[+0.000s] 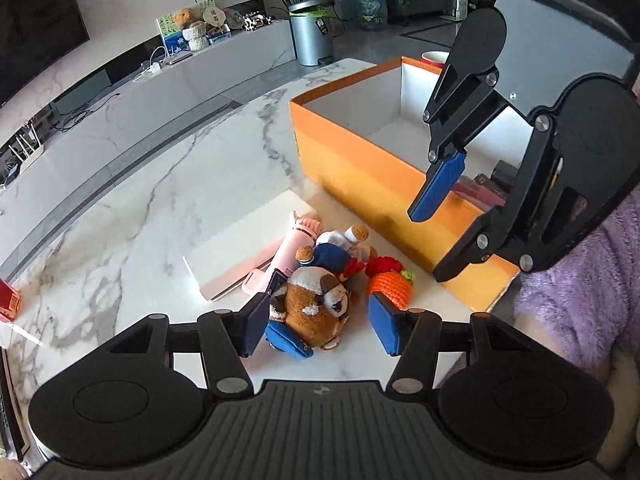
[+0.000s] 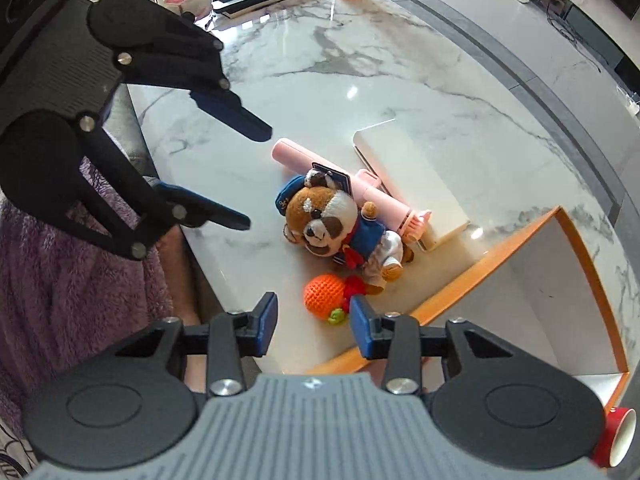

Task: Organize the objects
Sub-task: 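Grasp the teddy bear with the left tool while the right tool approaches the knitted fruit, then lift the teddy bear with the left tool while the right tool lifts the orange knitted fruit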

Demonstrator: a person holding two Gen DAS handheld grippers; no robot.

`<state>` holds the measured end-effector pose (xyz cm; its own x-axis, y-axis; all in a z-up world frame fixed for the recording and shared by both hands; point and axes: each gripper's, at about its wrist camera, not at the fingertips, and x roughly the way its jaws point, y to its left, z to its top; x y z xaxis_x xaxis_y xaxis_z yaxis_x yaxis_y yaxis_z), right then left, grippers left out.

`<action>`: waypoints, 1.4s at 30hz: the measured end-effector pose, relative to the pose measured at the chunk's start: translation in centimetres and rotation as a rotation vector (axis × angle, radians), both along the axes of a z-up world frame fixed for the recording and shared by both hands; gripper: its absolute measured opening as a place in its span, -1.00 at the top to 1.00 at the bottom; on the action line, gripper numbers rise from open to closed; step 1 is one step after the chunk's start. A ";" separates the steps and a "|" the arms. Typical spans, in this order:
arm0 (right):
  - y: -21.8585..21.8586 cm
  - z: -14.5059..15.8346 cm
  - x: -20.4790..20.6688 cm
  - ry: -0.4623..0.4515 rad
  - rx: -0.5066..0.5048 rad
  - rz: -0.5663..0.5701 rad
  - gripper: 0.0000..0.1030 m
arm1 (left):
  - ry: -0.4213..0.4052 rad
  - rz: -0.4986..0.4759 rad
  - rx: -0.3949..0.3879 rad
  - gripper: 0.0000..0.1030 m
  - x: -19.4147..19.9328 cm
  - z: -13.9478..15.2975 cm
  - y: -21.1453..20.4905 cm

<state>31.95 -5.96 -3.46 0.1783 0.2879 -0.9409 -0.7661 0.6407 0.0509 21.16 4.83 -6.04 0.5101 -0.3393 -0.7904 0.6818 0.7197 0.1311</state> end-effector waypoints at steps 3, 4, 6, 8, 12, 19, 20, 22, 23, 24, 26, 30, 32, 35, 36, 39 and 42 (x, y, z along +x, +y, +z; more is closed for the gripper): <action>1.3 -1.3 0.9 0.029 -0.029 0.003 0.18 | 0.016 -0.014 0.010 -0.34 1.6 -1.5 -0.2; 1.6 -1.8 1.2 0.041 -0.042 0.004 0.18 | 0.020 -0.023 0.019 -0.35 2.0 -1.7 -0.3; 2.3 -2.6 1.8 0.062 -0.071 0.004 0.18 | 0.036 -0.048 0.034 -0.36 2.9 -2.5 -0.5; 2.8 -3.6 2.2 0.080 -0.095 0.007 0.18 | 0.052 -0.065 0.043 -0.37 3.5 -3.0 -0.6; 3.5 -5.2 2.5 0.108 -0.124 0.016 0.11 | 0.088 -0.114 0.064 -0.42 4.1 -3.9 -0.9; 3.9 -7.3 3.0 0.134 -0.162 -0.002 0.08 | 0.138 -0.124 0.074 -0.40 4.8 -5.2 -0.9; 3.9 -7.5 3.0 0.134 -0.165 -0.005 0.08 | 0.144 -0.123 0.071 -0.40 4.8 -5.3 -0.8; 3.9 -7.9 3.2 0.141 -0.171 -0.016 0.08 | 0.160 -0.113 0.058 -0.40 4.9 -5.5 -0.6; 3.9 -8.1 3.3 0.146 -0.168 -0.022 0.07 | 0.167 -0.107 0.050 -0.38 4.9 -5.6 -0.5; 3.9 -8.2 3.3 0.148 -0.166 -0.028 0.06 | 0.174 -0.102 0.040 -0.36 5.0 -5.7 -0.3; 3.8 -8.3 3.4 0.150 -0.160 -0.041 0.04 | 0.187 -0.090 0.025 -0.33 5.2 -5.8 -0.1; 3.9 -8.4 3.4 0.156 -0.161 -0.050 0.00 | 0.210 -0.059 0.009 -0.30 5.2 -5.8 0.0; 3.8 -8.9 3.3 0.165 -0.179 -0.061 -0.02 | 0.213 -0.047 0.008 -0.30 5.1 -5.9 -0.2; 3.7 -9.2 2.7 0.150 -0.178 -0.060 -0.05 | 0.208 -0.033 0.013 -0.30 4.9 -5.9 -0.5; 3.7 -9.2 2.4 0.144 -0.180 -0.057 -0.05 | 0.209 -0.024 0.014 -0.30 4.9 -6.0 -0.6; 3.5 -8.9 1.8 0.137 -0.182 -0.056 -0.01 | 0.211 0.002 0.008 -0.23 4.9 -6.0 -0.7; 3.2 -8.0 1.2 0.126 -0.171 -0.054 0.09 | 0.219 0.029 0.004 -0.14 4.5 -5.9 -0.7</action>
<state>33.13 -2.71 -11.41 0.0674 0.1152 -0.9910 -0.7252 0.6879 0.0307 25.63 4.11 -11.91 0.3351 -0.3237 -0.8848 0.6736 0.7389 -0.0152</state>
